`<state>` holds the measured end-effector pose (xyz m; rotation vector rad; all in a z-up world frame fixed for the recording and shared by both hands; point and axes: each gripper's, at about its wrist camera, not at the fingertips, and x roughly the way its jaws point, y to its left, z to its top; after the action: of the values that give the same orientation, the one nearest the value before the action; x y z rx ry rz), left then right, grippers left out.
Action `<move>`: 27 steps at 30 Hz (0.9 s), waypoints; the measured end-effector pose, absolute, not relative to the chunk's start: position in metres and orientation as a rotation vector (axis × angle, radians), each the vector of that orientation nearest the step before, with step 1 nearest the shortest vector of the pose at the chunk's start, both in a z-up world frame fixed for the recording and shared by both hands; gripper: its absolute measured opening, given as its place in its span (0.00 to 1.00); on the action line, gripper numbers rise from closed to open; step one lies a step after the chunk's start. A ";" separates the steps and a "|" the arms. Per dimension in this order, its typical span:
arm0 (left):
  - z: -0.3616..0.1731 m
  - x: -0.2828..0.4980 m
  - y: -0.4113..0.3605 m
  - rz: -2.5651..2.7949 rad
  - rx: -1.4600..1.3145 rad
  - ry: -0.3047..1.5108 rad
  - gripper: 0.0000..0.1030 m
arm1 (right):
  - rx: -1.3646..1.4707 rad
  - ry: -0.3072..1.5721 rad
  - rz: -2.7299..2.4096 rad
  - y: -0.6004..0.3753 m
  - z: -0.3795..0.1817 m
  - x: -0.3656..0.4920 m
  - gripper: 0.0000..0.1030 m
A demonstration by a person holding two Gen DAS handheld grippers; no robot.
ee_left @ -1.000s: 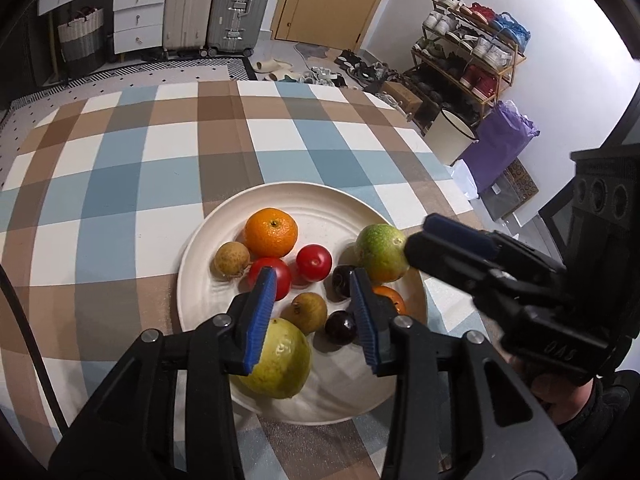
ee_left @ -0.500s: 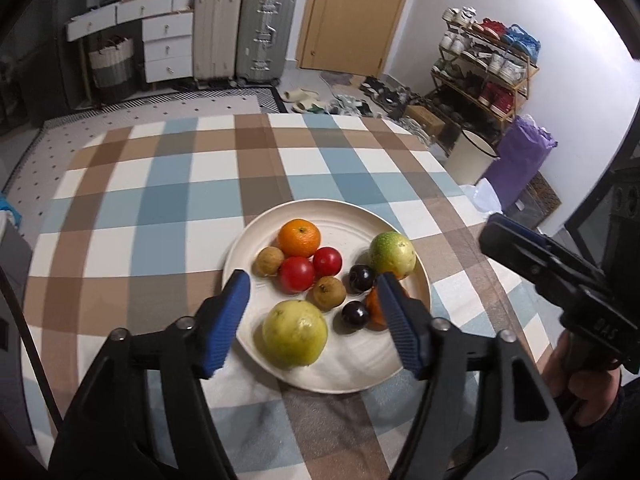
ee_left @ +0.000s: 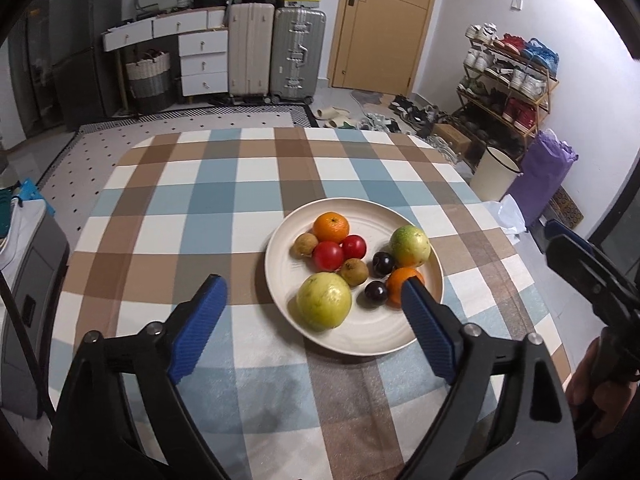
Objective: Organize fruits
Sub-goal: 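Open both tools and lift them away from the plate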
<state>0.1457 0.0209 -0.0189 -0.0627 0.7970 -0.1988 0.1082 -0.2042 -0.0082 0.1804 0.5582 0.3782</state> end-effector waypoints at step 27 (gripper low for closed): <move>-0.049 0.084 0.051 -0.054 0.005 0.518 0.99 | 0.106 0.511 0.274 -0.215 -0.052 0.056 0.99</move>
<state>0.0837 0.0513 -0.0493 0.0048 0.5176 -0.0544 0.0562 -0.2150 -0.0515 0.1061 0.5110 0.2735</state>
